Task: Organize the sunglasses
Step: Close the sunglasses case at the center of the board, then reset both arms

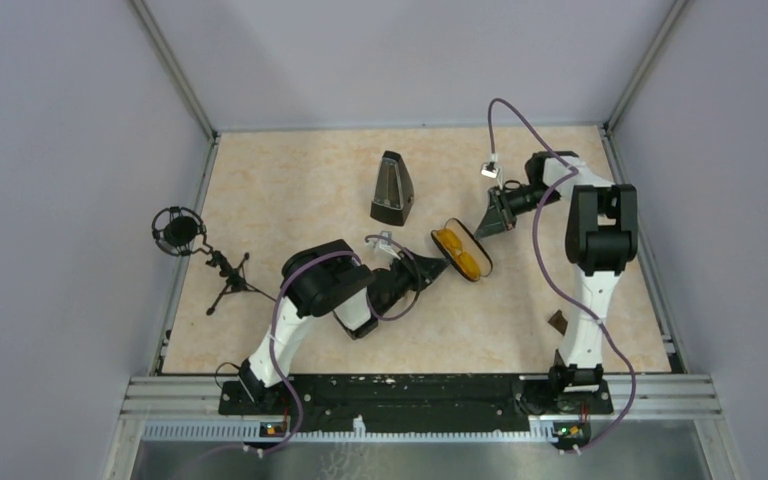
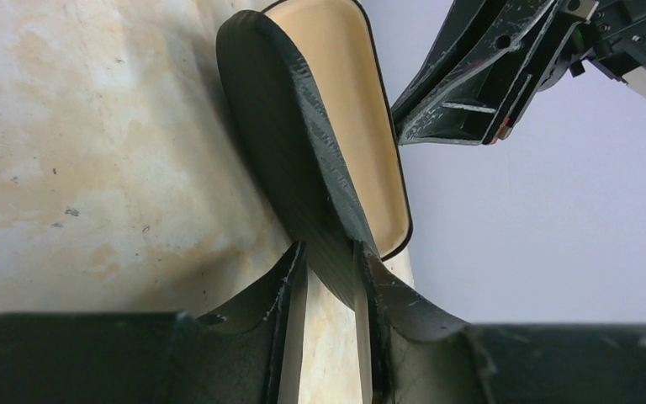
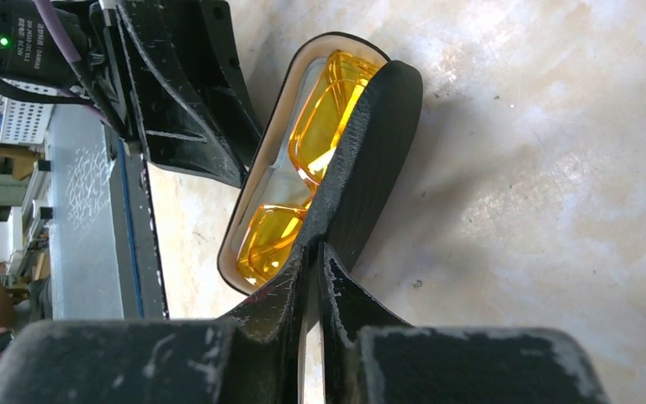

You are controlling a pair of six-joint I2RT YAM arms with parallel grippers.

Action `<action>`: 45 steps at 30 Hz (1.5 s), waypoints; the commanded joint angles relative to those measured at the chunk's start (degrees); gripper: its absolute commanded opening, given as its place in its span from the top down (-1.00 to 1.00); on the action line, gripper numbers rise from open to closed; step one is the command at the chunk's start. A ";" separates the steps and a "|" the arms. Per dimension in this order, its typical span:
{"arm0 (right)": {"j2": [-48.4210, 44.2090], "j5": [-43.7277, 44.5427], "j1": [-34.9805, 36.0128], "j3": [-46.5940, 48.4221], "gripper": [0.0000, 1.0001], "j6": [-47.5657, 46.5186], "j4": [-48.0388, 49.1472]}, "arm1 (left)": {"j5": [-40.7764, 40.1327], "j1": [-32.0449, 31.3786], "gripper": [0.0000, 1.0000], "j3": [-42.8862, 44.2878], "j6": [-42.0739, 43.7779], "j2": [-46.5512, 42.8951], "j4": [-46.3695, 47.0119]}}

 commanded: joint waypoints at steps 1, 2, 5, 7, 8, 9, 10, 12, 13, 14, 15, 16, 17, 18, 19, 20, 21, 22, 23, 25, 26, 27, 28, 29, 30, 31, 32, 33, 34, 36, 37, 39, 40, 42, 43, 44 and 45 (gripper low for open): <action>-1.68 -2.73 3.23 -1.91 0.90 -2.78 -2.77 | 0.71 0.35 0.37 1.50 1.88 1.91 4.99; -2.27 -2.68 3.85 -2.92 0.91 -2.65 -2.25 | 0.84 0.36 0.38 1.61 1.92 2.04 4.94; -4.19 -1.98 5.83 -6.66 0.92 -1.38 0.57 | 1.11 0.43 0.38 2.38 2.08 2.28 4.73; -5.29 -1.50 7.14 -8.73 0.93 -0.37 2.65 | 1.39 0.44 0.38 2.88 2.22 2.49 4.60; -5.58 -1.18 7.65 -9.65 0.93 0.00 3.36 | 1.41 0.44 0.39 3.09 2.34 2.58 4.45; -5.73 -1.04 8.13 -10.25 0.93 0.14 3.75 | 1.42 0.44 0.40 3.24 2.36 2.60 4.26; -5.82 -0.94 8.60 -10.86 0.94 0.21 4.08 | 1.42 0.47 0.40 3.41 2.41 2.68 4.19; -5.84 -1.10 8.78 -11.57 0.94 0.18 4.42 | 1.50 0.53 0.41 3.43 2.45 2.73 4.19; -5.91 -1.11 8.79 -11.71 0.94 -0.02 4.33 | 1.50 0.53 0.41 3.24 2.52 2.71 4.19; -5.98 -1.02 8.79 -11.76 0.94 -0.47 3.98 | 1.51 0.53 0.42 3.03 2.54 2.57 4.20; -6.20 -0.90 8.67 -11.55 0.94 -1.16 3.26 | 1.43 0.53 0.42 2.60 2.49 2.34 4.20; -6.65 -1.08 8.51 -11.31 0.94 -1.92 2.50 | 1.42 0.53 0.42 1.98 2.42 1.96 4.04; -7.22 -1.49 8.12 -11.05 0.94 -2.57 1.52 | 1.35 0.53 0.42 1.28 2.26 1.32 3.77; -7.84 -2.14 7.67 -10.74 0.94 -3.25 0.44 | 1.33 0.49 0.42 0.42 2.13 0.49 3.43; -8.59 -2.82 7.20 -10.36 0.93 -3.79 -0.67 | 1.26 0.45 0.42 -0.58 2.03 -0.44 2.65; -9.44 -3.45 6.68 -10.00 0.93 -4.50 -1.66 | 1.24 0.44 0.42 -1.63 2.12 -1.76 1.51; -10.21 -4.22 6.15 -9.84 0.93 -4.94 -2.43 | 1.20 0.44 0.41 -2.55 2.32 -3.08 -0.11; -11.16 -4.73 5.56 -9.80 0.92 -5.18 -2.85 | 1.19 0.44 0.38 -3.49 2.63 -4.59 -1.99; -12.08 -5.22 4.97 -10.05 0.91 -5.14 -2.87 | 1.28 0.42 0.34 -4.27 3.01 -6.08 -4.02; -13.86 -5.77 3.83 -10.96 0.89 -4.60 -2.10 | 1.75 0.44 0.28 -5.49 4.15 -9.29 -9.28; -14.84 -5.71 3.06 -11.60 0.87 -3.78 -1.05 | 2.03 0.44 0.24 -5.89 5.07 -10.45 -11.29; -15.90 -5.24 2.65 -12.64 0.86 -2.32 0.53 | 2.30 0.44 0.21 -6.10 5.93 -11.54 -13.52; -16.80 -4.24 2.35 -13.80 0.85 -0.41 2.73 | 2.63 0.44 0.19 -6.30 6.87 -12.59 -15.56; -17.82 -2.85 2.17 -15.05 0.84 1.04 4.54 | 3.06 0.44 0.18 -6.41 8.18 -13.46 -17.40; -18.85 -1.49 2.05 -16.34 0.83 2.52 6.76 | 3.79 0.44 0.17 -6.46 9.52 -14.40 -19.22; -20.37 0.15 1.90 -18.10 0.83 5.35 9.51 | 4.73 0.40 0.15 -6.49 11.14 -15.27 -21.29; -21.71 1.52 1.74 -19.82 0.82 7.30 12.17 | 5.28 0.39 0.14 -6.64 12.21 -16.18 -23.58; -23.24 3.48 1.68 -21.78 0.82 8.59 15.31 | 5.69 0.44 0.14 -6.92 13.26 -17.19 -25.29; -24.81 5.38 1.67 -23.54 0.81 9.99 17.77 | 5.86 0.44 0.13 -7.36 14.52 -18.24 -26.54; -28.59 9.52 1.67 -28.18 0.77 13.70 23.55 | 6.05 0.44 0.12 -8.39 17.15 -20.76 -29.27; -30.71 11.50 1.67 -30.02 0.75 15.07 26.11 | 6.23 0.44 0.11 -8.52 18.79 -22.38 -31.58; -34.79 15.03 1.67 -32.99 0.69 18.54 31.02 | 6.75 0.38 0.09 -7.48 22.29 -26.51 -39.73; -36.82 16.55 1.62 -34.22 0.62 20.21 33.14 | 7.52 0.44 0.07 -6.21 24.43 -28.15 -45.32; -40.59 19.65 1.59 -35.91 0.47 23.30 36.39 | 7.80 0.21 0.04 -2.61 28.75 -30.96 -56.19; -42.42 20.98 1.58 -36.43 0.38 24.31 37.36 | 7.75 0.18 0.03 -1.09 30.58 -32.02 -60.56; -44.13 22.43 1.58 -36.88 0.27 25.29 38.08 | 7.82 0.18 0.02 0.38 32.25 -33.00 -64.61; -46.00 23.79 1.55 -37.21 0.20 26.12 38.70 | 7.82 0.17 0.00 1.74 33.71 -34.00 -69.07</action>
